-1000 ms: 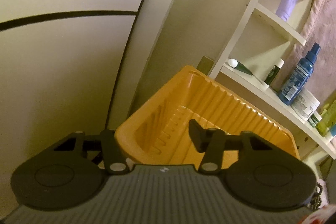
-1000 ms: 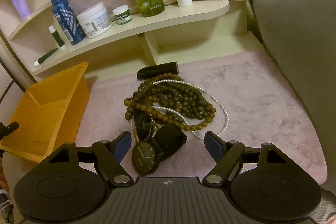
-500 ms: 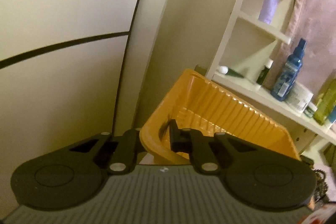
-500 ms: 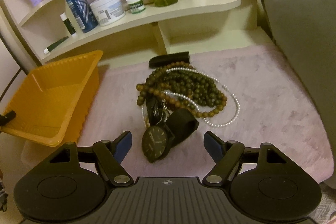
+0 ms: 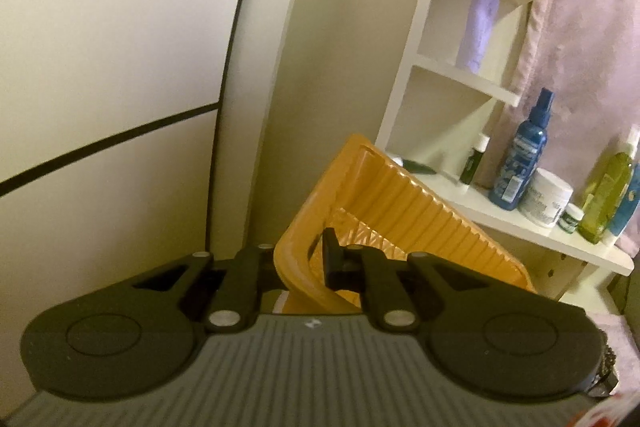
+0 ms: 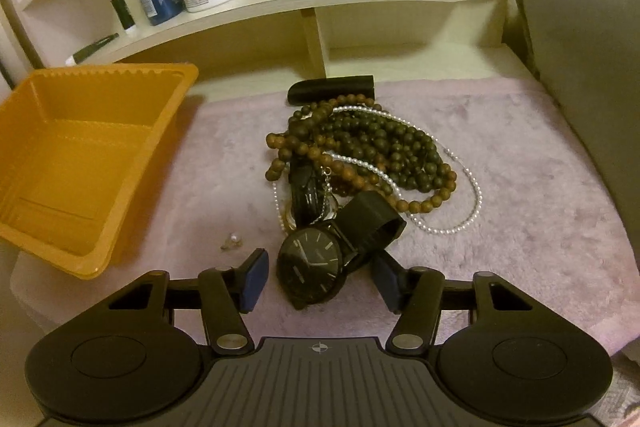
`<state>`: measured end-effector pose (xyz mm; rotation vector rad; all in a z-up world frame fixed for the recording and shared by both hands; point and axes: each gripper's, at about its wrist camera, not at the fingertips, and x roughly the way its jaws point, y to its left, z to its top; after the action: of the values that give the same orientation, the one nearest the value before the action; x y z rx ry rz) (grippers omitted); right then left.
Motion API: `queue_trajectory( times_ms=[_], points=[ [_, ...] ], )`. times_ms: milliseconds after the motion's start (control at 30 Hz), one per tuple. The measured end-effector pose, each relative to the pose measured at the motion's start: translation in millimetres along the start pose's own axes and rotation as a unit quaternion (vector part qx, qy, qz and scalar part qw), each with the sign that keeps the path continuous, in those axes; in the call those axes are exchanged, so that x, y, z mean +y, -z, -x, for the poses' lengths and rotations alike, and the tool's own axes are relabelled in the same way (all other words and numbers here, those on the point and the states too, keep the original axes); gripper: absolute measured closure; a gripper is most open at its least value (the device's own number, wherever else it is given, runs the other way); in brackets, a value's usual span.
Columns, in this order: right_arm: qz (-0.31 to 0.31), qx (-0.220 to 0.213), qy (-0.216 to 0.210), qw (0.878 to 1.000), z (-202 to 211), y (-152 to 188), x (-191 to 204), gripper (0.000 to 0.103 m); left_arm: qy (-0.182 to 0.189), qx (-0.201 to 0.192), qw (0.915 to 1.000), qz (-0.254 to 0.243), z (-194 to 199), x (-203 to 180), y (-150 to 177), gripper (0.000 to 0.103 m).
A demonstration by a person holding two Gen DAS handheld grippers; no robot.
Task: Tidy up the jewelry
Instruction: 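Grasp the black wristwatch with the right tool while the left tool holds the tray, then carry the black watch into the orange tray and open the right tool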
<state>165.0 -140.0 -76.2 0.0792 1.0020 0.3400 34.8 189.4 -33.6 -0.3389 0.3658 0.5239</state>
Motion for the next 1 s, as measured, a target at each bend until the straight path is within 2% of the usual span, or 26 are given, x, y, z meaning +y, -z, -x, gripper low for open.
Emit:
queue_trajectory(
  times_ms=[133,300,467,967,1000],
  points=[
    [0.011,-0.006,0.028,1.000,-3,0,10,0.046,0.005,-0.004,1.0000,-0.005,1,-3,-3,0.093],
    [0.026,-0.016,0.044,0.999,-4,3,13,0.055,0.010,-0.005,0.9999,-0.006,2,-4,-4,0.093],
    [0.023,-0.024,0.031,0.999,1,5,10,0.058,0.013,-0.007,0.9999,-0.006,5,-4,-4,0.093],
    [0.018,-0.068,-0.009,0.997,27,-4,1,0.059,0.015,-0.004,0.9997,-0.017,1,-5,-5,0.094],
    [0.019,-0.071,-0.012,0.997,29,-6,2,0.062,0.016,-0.004,0.9997,-0.018,1,-5,-5,0.094]
  ],
)
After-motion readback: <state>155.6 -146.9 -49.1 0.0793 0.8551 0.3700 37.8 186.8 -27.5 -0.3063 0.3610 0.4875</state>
